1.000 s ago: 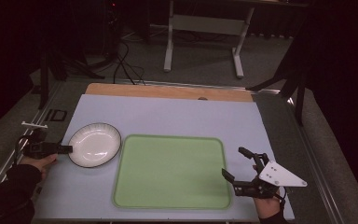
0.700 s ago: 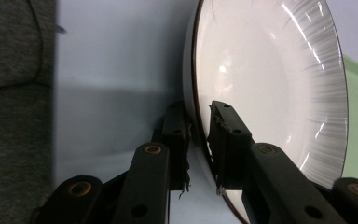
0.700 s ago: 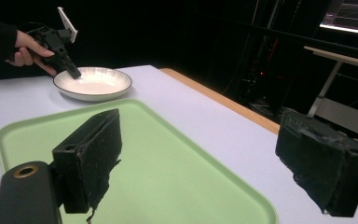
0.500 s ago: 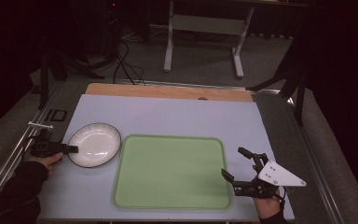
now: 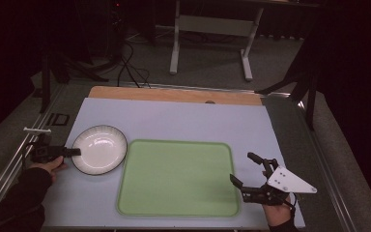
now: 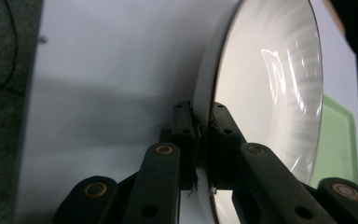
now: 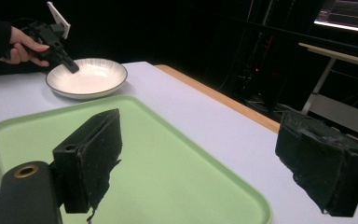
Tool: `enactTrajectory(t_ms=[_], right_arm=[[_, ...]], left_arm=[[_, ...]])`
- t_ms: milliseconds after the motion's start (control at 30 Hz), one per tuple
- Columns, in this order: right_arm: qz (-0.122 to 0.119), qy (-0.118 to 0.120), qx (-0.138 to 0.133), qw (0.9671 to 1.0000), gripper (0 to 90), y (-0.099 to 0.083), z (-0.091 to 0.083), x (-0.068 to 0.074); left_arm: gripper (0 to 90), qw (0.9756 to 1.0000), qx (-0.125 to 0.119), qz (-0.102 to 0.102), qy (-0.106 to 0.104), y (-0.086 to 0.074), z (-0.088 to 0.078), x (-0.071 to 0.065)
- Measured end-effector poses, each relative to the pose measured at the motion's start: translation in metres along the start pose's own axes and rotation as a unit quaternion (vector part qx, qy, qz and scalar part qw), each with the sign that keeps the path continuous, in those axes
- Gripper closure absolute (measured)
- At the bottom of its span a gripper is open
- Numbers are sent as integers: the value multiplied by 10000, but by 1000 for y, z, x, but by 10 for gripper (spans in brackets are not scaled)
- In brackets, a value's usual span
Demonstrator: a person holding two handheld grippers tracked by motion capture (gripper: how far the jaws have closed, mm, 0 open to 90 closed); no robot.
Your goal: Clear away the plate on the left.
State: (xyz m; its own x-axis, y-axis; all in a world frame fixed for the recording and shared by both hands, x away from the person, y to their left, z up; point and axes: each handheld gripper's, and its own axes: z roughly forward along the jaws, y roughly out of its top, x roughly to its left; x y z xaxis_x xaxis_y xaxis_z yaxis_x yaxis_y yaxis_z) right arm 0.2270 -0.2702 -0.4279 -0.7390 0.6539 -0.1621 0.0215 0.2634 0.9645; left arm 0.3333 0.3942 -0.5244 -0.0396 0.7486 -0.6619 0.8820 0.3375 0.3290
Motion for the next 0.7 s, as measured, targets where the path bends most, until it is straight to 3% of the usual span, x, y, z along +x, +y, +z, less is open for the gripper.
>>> enactTrajectory(t_ms=[67, 167, 367, 567, 700], right_arm=[[18, -10, -4, 10000, 141, 0, 0, -1], [46, -27, -7, 10000, 141, -1, -1, -1], [68, -42, 5, 10000, 141, -1, -1, -2], [80, -55, 3, 10000, 141, -2, -1, -3], [84, -67, 0, 9999, 141, -2, -2, -3]], left_arm=[[839, 10000, 4, 46, 14, 0, -1, -3], [836, 9999, -57, -102, 19, -1, -2, -3], [832, 9999, -48, -118, 45, -3, -7, -6], [829, 9993, -181, -309, -49, -4, -19, -7], [828, 9992, -271, -287, -70, -2, -29, -10]])
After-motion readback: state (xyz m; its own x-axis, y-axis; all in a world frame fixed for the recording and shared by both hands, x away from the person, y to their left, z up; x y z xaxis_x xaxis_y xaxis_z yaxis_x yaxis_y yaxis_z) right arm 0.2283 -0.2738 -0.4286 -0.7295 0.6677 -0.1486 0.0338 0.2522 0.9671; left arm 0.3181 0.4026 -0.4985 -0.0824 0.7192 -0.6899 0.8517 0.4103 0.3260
